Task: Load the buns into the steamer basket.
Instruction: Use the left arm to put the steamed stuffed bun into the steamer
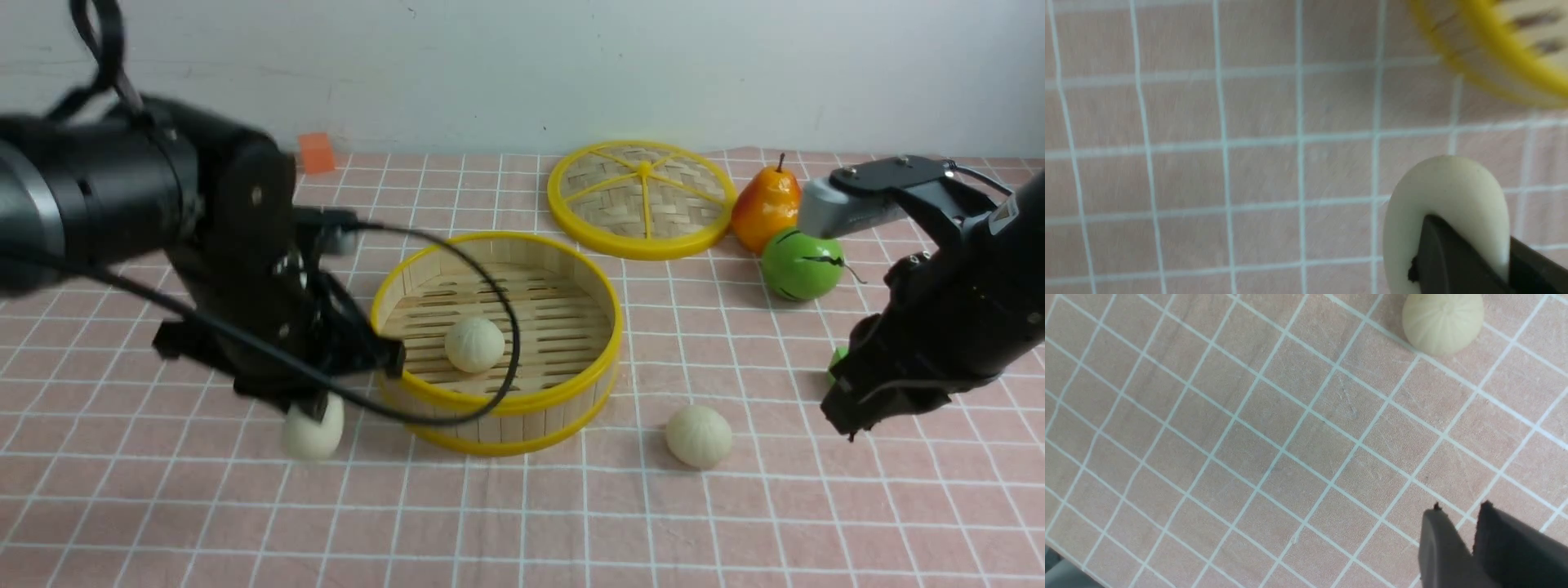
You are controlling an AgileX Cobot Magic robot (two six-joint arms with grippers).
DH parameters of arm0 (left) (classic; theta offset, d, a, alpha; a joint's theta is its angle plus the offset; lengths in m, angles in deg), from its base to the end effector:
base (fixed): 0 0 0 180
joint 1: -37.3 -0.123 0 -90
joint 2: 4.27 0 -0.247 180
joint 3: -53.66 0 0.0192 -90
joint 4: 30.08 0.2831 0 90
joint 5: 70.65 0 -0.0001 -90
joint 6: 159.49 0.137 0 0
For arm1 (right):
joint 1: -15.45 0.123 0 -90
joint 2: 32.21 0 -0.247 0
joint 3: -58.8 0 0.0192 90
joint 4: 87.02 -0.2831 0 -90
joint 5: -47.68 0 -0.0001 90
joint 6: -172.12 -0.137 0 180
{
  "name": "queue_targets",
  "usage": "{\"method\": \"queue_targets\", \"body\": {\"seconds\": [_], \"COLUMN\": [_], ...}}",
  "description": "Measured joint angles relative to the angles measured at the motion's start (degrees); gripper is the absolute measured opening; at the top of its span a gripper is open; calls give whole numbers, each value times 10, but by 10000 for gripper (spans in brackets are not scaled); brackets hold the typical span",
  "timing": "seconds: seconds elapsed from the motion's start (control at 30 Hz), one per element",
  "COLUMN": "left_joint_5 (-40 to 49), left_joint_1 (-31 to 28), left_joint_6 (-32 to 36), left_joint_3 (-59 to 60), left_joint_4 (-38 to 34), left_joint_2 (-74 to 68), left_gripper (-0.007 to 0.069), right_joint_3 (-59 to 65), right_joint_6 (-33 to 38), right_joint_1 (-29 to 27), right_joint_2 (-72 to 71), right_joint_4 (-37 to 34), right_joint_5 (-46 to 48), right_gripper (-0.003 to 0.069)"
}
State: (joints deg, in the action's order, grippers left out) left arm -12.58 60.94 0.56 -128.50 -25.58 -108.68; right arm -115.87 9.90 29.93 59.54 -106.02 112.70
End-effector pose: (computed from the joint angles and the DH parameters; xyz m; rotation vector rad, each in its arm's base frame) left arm 0.3594 -0.1473 0.1922 0.1318 2.7914 -0.0841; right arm 0.3130 0.1226 0.2304 -0.6490 2.7132 0.4409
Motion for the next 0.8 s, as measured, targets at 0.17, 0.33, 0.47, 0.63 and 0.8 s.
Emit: {"method": "queue_targets", "body": {"seconds": [0.17, 0.33, 0.47, 0.63, 0.8], "left_joint_5": [18, 27, 27, 17, 5], "left_joint_1": [1, 1, -3, -5, -5], "left_joint_6": [45, 57, 43, 32, 6], "left_joint_3": [-150, -258, -314, -374, -395], "left_joint_4": [-35, -21, 1, 24, 35], "left_joint_2": [-41, -149, -223, -291, -338], "left_gripper": [0, 0, 3, 28, 139], "right_joint_3": [0, 0, 0, 0, 0], "right_joint_6": [0, 0, 0, 0, 0], "right_joint_1": [0, 0, 0, 0, 0], "right_joint_2": [0, 0, 0, 0, 0], "right_joint_4": [-1, -1, -1, -1, -1], "right_joint_5": [-2, -2, -2, -11, -13], "right_gripper": [139, 144, 146, 146, 148]}}
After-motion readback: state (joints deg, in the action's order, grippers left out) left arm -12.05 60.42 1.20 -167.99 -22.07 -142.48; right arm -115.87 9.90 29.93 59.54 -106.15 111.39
